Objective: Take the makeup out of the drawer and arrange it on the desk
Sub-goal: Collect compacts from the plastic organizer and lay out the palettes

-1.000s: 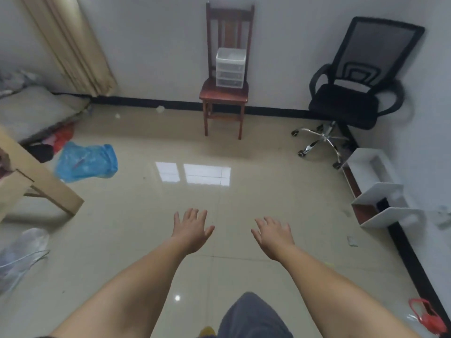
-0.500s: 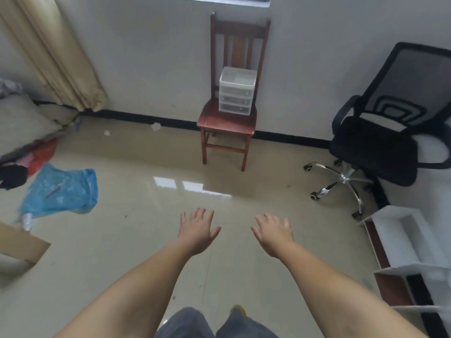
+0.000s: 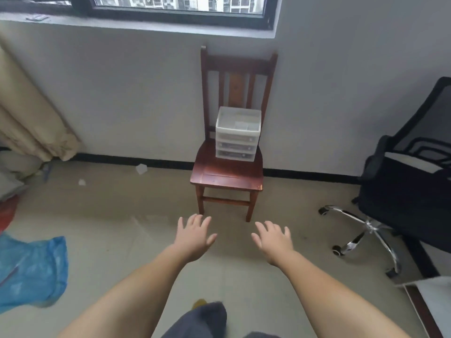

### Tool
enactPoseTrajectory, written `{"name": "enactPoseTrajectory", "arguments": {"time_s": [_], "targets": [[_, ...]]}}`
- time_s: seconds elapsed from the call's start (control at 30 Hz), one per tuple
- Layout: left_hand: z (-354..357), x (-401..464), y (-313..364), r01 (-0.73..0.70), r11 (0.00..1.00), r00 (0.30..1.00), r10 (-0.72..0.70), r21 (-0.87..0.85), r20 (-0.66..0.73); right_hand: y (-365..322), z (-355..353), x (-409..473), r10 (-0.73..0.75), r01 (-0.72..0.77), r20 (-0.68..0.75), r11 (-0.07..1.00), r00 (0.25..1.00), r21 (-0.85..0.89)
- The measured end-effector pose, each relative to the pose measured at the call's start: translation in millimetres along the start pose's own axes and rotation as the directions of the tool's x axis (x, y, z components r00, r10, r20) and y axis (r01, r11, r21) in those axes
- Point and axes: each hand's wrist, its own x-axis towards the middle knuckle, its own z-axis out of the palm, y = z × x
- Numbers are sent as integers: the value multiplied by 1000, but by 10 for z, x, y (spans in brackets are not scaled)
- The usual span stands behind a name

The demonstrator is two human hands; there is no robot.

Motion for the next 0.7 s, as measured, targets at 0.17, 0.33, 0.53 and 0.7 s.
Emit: {"name": "enactPoseTrajectory", "arguments": {"time_s": [0.17,0.33,0.53,0.7], "targets": [[-465,1063,-243,-41,999,999,40,12,19,-146,-422,890,28,-30,24,997,999,68],[-698,2169,-309,-79,997,996,78,11,40,-67,-721,1983,54,-57,46,996,998,72],[-934,3499,-283,-42,999,997,44,-23,62,88,-994,3387,39,-56,112,987,993,153],[-1105,4470,-234,-77,994,997,76,-72,-26,19,-1088,4454,99,-201,199,771,975,604]]}}
